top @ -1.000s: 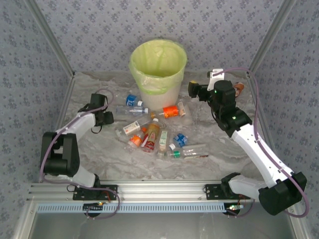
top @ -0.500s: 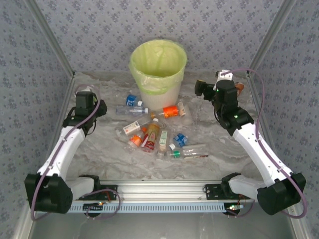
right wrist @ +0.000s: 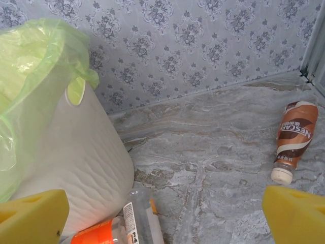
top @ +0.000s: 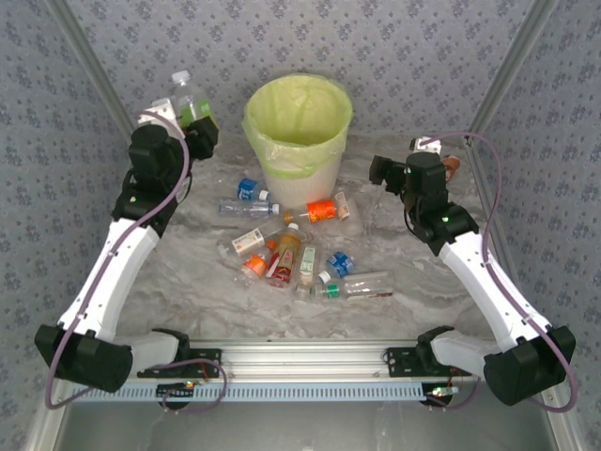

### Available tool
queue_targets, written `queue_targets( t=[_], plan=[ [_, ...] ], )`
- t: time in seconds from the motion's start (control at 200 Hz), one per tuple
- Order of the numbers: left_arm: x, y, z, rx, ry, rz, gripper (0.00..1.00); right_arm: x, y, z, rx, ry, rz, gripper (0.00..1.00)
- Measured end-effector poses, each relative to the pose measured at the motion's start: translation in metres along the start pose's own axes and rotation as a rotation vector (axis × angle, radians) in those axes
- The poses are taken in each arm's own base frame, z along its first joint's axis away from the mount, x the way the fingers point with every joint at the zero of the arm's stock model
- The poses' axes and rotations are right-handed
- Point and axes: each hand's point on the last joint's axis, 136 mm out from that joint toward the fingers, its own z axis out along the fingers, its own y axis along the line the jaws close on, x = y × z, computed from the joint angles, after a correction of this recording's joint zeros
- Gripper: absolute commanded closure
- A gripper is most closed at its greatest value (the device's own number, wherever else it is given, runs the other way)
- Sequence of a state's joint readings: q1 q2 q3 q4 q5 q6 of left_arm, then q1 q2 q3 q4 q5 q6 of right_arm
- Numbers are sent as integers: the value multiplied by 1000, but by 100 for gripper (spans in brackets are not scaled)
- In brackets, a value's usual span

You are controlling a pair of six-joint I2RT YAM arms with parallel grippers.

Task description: Put the plastic bottles in the bin

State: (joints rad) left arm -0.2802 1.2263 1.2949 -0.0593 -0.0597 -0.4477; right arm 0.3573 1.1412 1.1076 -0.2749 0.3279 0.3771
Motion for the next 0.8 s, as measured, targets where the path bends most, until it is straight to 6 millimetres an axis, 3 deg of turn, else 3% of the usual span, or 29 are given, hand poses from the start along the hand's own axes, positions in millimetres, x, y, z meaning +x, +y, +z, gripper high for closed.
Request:
queue_targets(
  t=[0.21, 0.33, 0.51, 0.645, 0.8],
  plan=[
    [9, -52, 49, 167, 33, 30, 100, 0, -2, -5, 2, 2, 4, 0],
    [17, -78, 63, 238, 68, 69, 100, -2, -4, -11, 2, -3, 12, 0],
    [24, -99, 74, 299, 115, 118, 100, -9, -6, -20, 1, -26, 29, 0],
    [29, -112, 96, 326, 163, 161, 99, -9, -7, -21, 1, -27, 37, 0],
    [60, -122, 126, 314, 286, 197, 96, -8, -7, -22, 3, -20, 37, 0]
  ],
)
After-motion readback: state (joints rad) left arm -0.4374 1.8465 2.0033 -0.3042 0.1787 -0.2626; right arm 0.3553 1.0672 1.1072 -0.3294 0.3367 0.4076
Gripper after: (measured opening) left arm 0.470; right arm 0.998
